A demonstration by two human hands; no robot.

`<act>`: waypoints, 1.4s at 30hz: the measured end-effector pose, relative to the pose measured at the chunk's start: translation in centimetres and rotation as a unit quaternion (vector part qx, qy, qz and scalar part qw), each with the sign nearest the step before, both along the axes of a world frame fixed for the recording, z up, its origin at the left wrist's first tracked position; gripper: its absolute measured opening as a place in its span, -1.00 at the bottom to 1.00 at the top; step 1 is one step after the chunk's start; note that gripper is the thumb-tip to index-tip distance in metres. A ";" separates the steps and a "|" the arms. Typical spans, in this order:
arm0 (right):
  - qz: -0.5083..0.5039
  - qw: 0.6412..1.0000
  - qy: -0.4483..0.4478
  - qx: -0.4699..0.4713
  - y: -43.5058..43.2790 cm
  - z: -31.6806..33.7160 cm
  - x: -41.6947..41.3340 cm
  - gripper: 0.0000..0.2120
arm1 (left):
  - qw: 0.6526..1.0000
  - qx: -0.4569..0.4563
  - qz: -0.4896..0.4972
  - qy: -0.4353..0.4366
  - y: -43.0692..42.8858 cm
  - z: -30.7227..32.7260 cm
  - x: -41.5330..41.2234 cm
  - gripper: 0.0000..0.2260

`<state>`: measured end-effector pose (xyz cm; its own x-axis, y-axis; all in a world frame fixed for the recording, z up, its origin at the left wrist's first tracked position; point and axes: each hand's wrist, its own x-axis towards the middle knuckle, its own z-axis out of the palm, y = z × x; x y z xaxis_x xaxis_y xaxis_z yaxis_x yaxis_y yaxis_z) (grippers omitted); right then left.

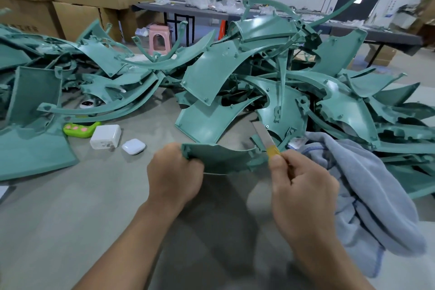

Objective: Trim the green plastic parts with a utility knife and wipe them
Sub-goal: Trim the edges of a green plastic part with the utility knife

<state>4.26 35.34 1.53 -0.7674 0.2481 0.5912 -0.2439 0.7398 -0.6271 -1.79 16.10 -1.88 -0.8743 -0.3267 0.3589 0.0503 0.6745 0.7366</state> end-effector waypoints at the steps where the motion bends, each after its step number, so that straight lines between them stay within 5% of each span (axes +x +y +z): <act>1: 0.019 1.000 0.013 -0.003 -0.5 0.1 0.3 -0.63 | 1.000 -0.001 -0.007 0.000 0.1 0.0 0.0 -0.86; 6: 0.080 0.996 0.020 0.027 -2.2 0.1 1.3 -0.68 | 0.991 0.021 -0.129 -0.012 0.0 0.5 0.8 -0.63; 10: 0.094 0.993 0.045 0.050 -2.7 0.3 1.7 -0.72 | 0.979 -0.001 -0.204 0.017 0.3 0.6 1.1 -0.83; 13: 0.092 0.987 0.066 0.111 -3.5 0.4 2.0 -0.72 | 0.972 -0.027 -0.224 0.061 0.9 0.5 1.3 -0.63; 18: -0.004 0.993 0.078 0.089 -2.6 1.3 1.9 -0.70 | 0.975 -0.037 -0.216 0.028 1.4 0.6 1.5 -0.63; 22: 0.065 0.984 0.122 0.115 -3.3 1.0 2.2 -0.71 | 0.968 -0.051 -0.242 0.045 1.5 0.7 1.6 -0.67; 24: 0.063 0.983 0.101 0.141 -3.6 0.8 2.1 -0.71 | 0.963 -0.098 -0.247 0.047 1.6 0.7 1.6 -0.67; 28: -0.048 0.993 0.049 0.095 -1.6 1.8 1.4 -0.67 | 0.976 -0.042 -0.214 0.015 1.7 0.9 1.5 -0.56; 33: 0.064 0.990 0.086 0.097 -2.6 1.4 2.0 -0.70 | 0.972 0.011 -0.233 0.011 1.6 0.3 1.3 -0.59; 39: -0.034 0.997 0.009 0.068 -0.9 1.1 0.6 -0.66 | 0.977 0.012 -0.215 0.002 1.4 0.2 1.0 -0.64; 42: 0.032 0.997 0.045 0.055 -1.3 0.8 0.8 -0.69 | 0.978 0.027 -0.204 -0.010 1.4 0.2 0.8 -0.65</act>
<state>5.03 34.02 2.36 -0.7219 0.1303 0.6796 -0.3447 0.7839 -0.5164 -1.00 17.51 -1.67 -0.9426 0.0333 0.3321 0.2927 0.5607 0.7746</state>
